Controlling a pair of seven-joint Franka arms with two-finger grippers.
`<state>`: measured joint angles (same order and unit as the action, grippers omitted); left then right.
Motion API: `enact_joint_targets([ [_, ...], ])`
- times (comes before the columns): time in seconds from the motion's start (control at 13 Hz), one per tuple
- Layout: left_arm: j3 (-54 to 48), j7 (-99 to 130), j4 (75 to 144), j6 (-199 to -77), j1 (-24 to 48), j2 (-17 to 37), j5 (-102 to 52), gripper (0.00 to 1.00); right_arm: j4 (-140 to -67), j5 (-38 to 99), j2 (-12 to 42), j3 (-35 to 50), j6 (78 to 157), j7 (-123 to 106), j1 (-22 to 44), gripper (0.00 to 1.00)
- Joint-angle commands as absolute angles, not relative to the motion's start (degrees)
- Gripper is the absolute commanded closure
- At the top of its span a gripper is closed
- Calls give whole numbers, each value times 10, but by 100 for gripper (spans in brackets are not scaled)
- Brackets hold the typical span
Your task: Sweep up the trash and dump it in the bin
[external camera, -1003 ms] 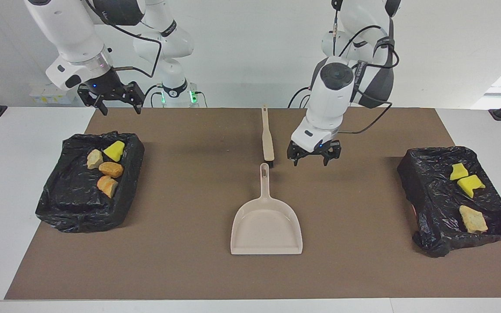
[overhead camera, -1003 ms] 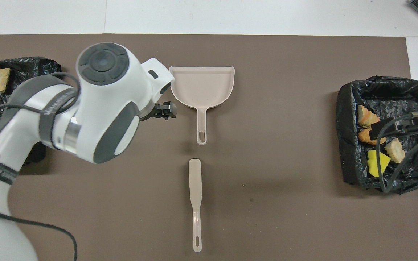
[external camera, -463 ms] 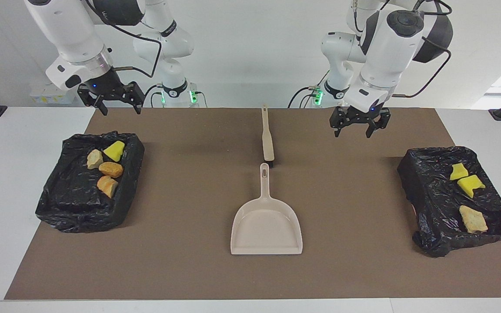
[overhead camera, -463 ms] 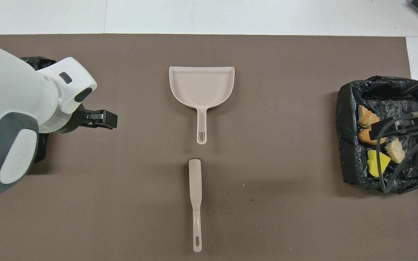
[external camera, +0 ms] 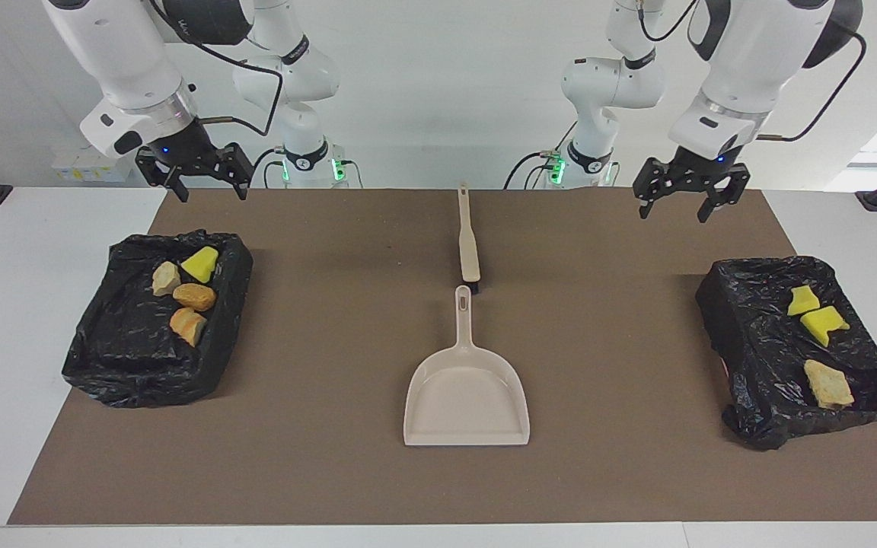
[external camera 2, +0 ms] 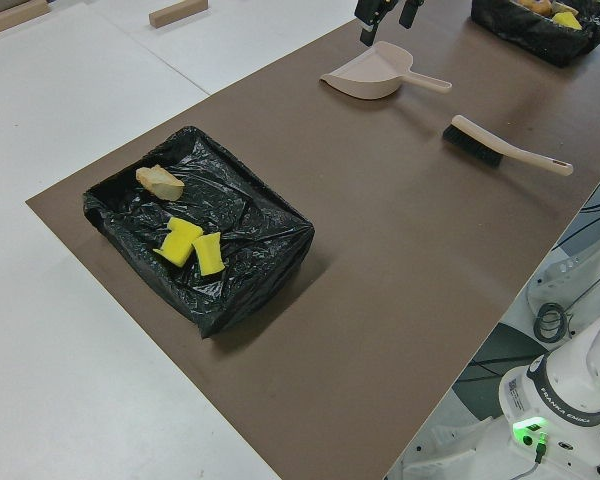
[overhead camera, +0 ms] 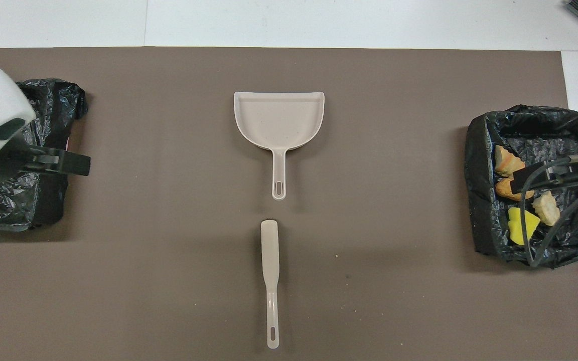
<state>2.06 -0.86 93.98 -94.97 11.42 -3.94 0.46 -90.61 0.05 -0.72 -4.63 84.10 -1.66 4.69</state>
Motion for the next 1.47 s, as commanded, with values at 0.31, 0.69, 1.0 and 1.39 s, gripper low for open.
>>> enact_joint_targets([
  [0.31, 19, -69, 840, -867, 73, -9, 4, 0, -907, 13, -10, -44, 847, -9, 41, 0],
  [0.69, 21, -78, 845, -859, 73, -15, 4, 0, -907, 13, -10, -45, 847, -9, 41, 0],
  [1.0, 23, -77, 878, -851, 74, -38, 4, 0, -907, 13, -10, -44, 847, -9, 41, 0],
  [1.39, 23, -76, 882, -852, 73, -39, 4, 0, -907, 13, -10, -45, 847, -9, 41, 0],
])
